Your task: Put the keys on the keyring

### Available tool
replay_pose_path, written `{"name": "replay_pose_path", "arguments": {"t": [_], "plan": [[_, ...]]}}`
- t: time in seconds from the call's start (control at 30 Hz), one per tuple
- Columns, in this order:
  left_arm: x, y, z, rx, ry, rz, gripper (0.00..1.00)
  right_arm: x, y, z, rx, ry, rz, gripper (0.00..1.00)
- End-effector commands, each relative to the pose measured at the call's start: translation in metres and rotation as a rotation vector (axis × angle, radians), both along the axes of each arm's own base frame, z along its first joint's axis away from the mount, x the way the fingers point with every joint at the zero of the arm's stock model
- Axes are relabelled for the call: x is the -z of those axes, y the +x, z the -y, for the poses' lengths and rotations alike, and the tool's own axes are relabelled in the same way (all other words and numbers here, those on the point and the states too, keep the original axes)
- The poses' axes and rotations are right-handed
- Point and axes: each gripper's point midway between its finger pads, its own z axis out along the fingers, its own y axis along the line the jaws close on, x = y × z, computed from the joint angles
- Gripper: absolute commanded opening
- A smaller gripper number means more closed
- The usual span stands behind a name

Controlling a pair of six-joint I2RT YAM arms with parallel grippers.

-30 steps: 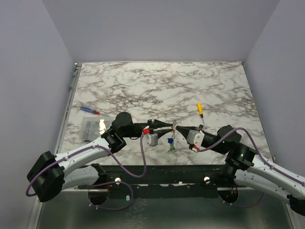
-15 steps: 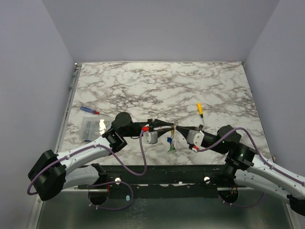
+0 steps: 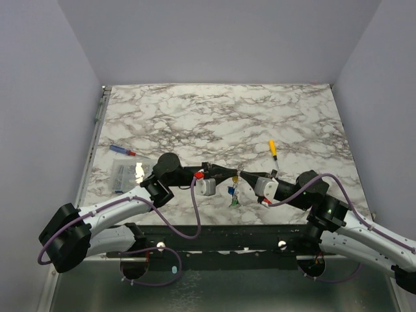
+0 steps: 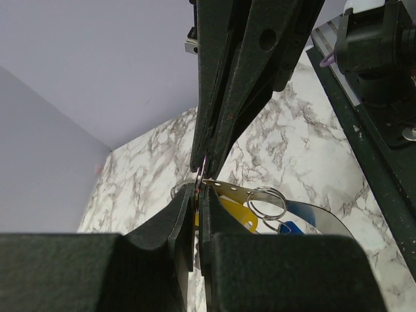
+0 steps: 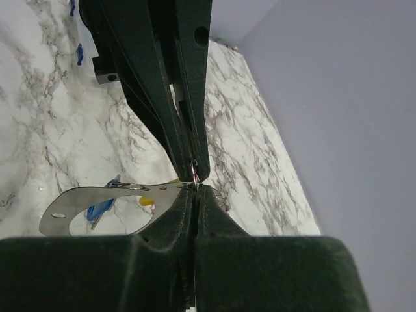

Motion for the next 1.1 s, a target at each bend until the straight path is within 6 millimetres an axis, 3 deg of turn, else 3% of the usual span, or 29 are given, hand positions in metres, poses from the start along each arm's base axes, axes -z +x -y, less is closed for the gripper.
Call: {"name": "replay_pose_path", "arguments": {"t": [0.0, 0.07, 0.33, 0.5, 0.63, 0.93, 1.07], "plan": [[0.001, -0.005, 0.003, 0.024, -0.004, -0.01, 0.06, -0.016, -0.002, -0.005, -0.02, 0.06, 0.026, 0.01], [0.0, -0.001, 0.004, 0.001, -0.006, -0.019, 0.0, -0.016, -0.003, -0.005, -0.023, 0.063, 0.023, 0.01], [-0.006, 0.011, 0.003, -0.062, -0.021, -0.021, 0.0, -0.008, -0.003, -0.009, -0.035, 0.047, 0.003, 0.02], [-0.004, 0.023, 0.0, -0.137, -0.019, -0.027, 0.0, -0.005, -0.002, -0.007, -0.021, 0.034, -0.01, 0.26], [-0.002, 0.033, -0.003, -0.187, -0.008, -0.023, 0.0, -0.003, -0.001, -0.006, -0.013, 0.026, -0.023, 0.38], [0.02, 0.057, -0.012, -0.328, 0.122, 0.034, 0.0, -0.01, 0.01, -0.003, 0.056, -0.023, -0.084, 0.48], [0.024, 0.063, -0.014, -0.365, 0.142, 0.039, 0.0, -0.001, 0.022, -0.007, 0.105, -0.114, -0.137, 0.49]]}}
